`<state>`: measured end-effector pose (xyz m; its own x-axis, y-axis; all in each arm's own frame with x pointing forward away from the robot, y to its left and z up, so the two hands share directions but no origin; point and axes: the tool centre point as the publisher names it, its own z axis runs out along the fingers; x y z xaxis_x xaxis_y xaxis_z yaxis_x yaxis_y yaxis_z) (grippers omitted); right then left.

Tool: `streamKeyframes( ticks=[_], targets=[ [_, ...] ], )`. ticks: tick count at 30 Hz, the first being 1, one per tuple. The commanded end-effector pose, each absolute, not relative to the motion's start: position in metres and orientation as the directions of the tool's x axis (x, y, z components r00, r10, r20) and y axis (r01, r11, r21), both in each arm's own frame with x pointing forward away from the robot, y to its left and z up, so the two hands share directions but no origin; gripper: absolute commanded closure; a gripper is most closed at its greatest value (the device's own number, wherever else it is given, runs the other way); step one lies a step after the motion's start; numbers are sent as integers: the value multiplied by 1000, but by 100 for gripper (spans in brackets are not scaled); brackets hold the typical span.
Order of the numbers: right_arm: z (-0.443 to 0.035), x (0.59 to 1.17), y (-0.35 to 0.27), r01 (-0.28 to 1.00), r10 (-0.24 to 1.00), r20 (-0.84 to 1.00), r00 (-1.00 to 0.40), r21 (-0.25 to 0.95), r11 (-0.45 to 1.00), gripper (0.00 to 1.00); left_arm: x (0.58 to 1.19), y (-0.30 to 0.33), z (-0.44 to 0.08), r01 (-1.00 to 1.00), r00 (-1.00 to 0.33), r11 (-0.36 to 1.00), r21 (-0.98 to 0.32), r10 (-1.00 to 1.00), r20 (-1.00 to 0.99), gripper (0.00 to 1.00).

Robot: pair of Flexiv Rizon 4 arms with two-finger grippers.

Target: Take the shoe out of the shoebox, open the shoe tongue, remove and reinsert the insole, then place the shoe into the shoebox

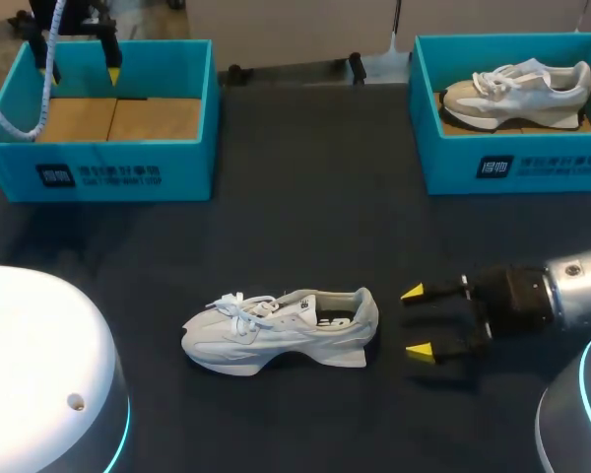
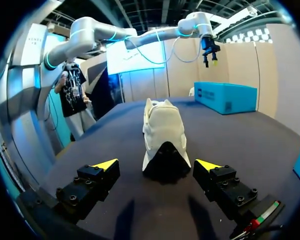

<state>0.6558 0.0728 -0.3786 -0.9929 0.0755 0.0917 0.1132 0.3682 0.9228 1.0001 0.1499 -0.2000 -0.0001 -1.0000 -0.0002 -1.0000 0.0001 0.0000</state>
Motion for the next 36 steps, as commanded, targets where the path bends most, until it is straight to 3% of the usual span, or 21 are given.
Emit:
streamKeyframes(
  ticks=[1,36],
  targets=[
    [-388,668,94,100,69,80,-994,924,368,0,1000,150,-200,-1000,0,0,0,-1000,0,0],
    [-405,672,153,42,-17,51,-999,936,350,0,1000,150,-200,-1000,0,0,0,-1000,0,0]
  ],
)
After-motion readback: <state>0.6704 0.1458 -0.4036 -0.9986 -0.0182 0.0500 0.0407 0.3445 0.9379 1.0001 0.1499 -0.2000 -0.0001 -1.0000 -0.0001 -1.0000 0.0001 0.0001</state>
